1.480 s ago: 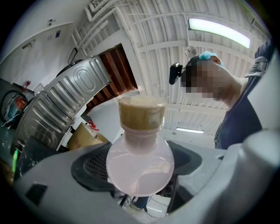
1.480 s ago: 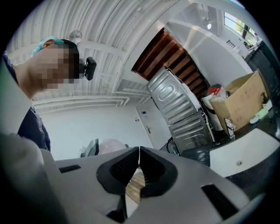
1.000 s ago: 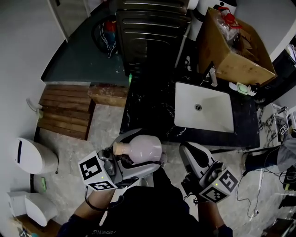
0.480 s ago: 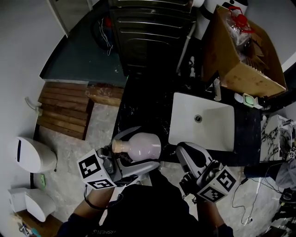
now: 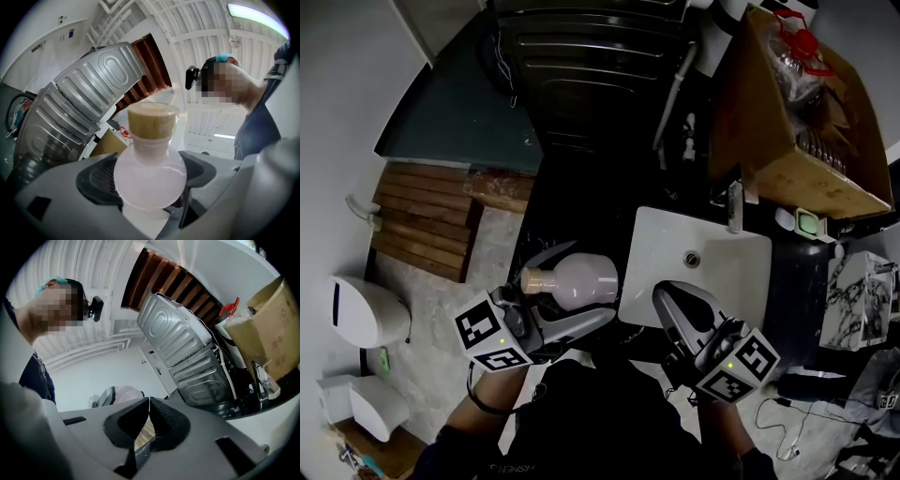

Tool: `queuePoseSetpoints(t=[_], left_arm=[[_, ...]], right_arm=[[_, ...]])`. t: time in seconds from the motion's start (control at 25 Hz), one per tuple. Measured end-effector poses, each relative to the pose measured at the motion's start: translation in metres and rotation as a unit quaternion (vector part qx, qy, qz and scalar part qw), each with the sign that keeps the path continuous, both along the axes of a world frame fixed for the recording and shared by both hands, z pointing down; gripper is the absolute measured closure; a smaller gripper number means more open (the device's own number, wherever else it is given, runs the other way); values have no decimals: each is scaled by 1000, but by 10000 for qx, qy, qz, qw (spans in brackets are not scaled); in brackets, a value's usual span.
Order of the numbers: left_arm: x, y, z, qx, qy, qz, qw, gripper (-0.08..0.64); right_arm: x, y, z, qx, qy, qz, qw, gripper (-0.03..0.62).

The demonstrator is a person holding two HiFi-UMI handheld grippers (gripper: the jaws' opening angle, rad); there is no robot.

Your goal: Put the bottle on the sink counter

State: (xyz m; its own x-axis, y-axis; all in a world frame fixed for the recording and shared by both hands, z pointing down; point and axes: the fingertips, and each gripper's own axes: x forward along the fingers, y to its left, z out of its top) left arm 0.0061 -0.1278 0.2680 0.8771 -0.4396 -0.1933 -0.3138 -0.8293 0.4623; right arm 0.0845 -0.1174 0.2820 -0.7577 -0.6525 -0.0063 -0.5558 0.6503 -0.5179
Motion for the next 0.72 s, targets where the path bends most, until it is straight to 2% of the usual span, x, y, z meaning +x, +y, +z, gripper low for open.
queuePoseSetpoints(t=[0.32,0.72], left_arm=[[17,-55,28,-116,-338,-103,9993,163],[30,-124,79,-95,-1087,79,9940,164]], right_arm=[[19,-42,21,-159,119,-75,9998,566],[25,-85,53,-430,142,77,9989,565]])
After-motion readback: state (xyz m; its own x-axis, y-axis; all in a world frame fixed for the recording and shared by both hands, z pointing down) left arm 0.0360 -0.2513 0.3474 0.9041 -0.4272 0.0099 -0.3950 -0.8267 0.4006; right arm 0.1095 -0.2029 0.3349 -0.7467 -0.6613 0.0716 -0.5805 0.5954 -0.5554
